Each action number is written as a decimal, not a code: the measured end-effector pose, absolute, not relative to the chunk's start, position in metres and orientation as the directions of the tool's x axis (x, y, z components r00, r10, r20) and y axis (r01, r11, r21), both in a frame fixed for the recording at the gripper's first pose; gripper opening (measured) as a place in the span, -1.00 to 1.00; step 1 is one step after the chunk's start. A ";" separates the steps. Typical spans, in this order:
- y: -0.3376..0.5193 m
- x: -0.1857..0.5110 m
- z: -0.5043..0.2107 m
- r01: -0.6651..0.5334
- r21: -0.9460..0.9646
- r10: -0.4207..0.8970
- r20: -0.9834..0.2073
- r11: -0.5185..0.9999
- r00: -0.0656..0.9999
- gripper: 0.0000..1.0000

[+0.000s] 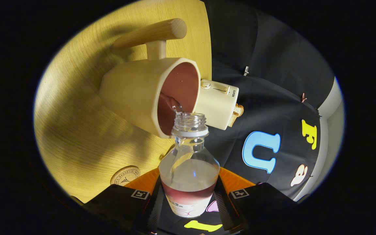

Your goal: Take the bottle from table, then pour the juice into the cup, finally place the bottle on the coaster

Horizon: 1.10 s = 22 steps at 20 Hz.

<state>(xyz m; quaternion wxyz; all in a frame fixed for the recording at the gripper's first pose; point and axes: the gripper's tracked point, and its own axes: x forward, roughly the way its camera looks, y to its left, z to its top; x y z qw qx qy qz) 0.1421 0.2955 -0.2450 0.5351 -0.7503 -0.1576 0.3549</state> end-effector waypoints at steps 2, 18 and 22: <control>0.295 0.141 -0.244 -0.125 -0.907 0.619 -0.371 -0.403 0.692 0.48; 0.311 0.148 -0.233 -0.013 -0.859 0.635 -0.389 -0.512 0.668 0.49; 0.319 0.146 -0.234 0.019 -0.840 0.638 -0.397 -0.543 0.660 0.49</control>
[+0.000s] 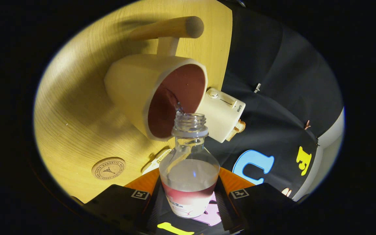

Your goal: Take the bottle from table, then pour the juice into the cup, finally place the bottle on the coaster

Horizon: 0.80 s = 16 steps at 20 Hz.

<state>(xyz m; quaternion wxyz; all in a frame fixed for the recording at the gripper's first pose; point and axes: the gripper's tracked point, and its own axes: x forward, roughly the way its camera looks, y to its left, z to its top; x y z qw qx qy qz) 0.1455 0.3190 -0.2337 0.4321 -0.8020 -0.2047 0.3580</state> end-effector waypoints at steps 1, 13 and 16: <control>0.321 0.145 -0.232 0.028 -0.837 0.640 -0.396 -0.547 0.659 0.49; 0.321 0.148 -0.227 0.100 -0.782 0.631 -0.414 -0.616 0.656 0.48; 0.323 0.147 -0.225 0.123 -0.764 0.633 -0.421 -0.634 0.649 0.48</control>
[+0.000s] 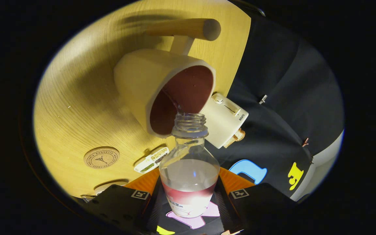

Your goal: Take the bottle from table, then pour the juice into the cup, finally place the bottle on the coaster

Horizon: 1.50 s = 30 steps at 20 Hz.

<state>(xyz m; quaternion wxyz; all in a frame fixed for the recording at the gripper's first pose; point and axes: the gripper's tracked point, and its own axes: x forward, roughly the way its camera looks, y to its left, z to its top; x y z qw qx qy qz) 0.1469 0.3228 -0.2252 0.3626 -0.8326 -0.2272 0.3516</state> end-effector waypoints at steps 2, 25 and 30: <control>0.323 0.147 -0.225 0.141 -0.748 0.632 -0.427 -0.649 0.647 0.48; 0.357 0.127 -0.204 0.364 -0.618 0.687 -0.429 -0.697 0.587 0.48; 0.360 0.127 -0.208 0.354 -0.612 0.677 -0.444 -0.707 0.587 0.48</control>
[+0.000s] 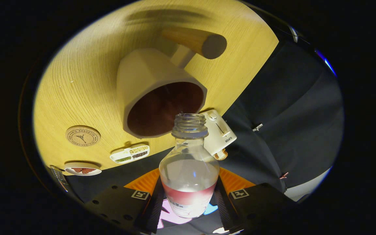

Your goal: Take the bottle from table, then pour the juice into the cup, finally place the bottle on the coaster

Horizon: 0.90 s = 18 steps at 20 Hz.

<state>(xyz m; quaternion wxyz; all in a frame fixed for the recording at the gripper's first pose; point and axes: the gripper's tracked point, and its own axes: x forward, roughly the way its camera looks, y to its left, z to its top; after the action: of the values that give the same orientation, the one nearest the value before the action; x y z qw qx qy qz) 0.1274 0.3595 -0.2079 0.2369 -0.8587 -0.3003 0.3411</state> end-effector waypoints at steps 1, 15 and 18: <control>0.358 0.129 -0.209 0.346 -0.613 0.673 -0.445 -0.710 0.591 0.48; 0.319 0.147 -0.199 0.138 -0.756 0.639 -0.423 -0.640 0.643 0.48; 0.315 0.147 -0.197 0.028 -0.828 0.641 -0.411 -0.560 0.648 0.49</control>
<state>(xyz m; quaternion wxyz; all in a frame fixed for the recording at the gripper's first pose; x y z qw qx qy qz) 0.1473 0.3146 -0.1968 0.4206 -0.8043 -0.2081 0.3645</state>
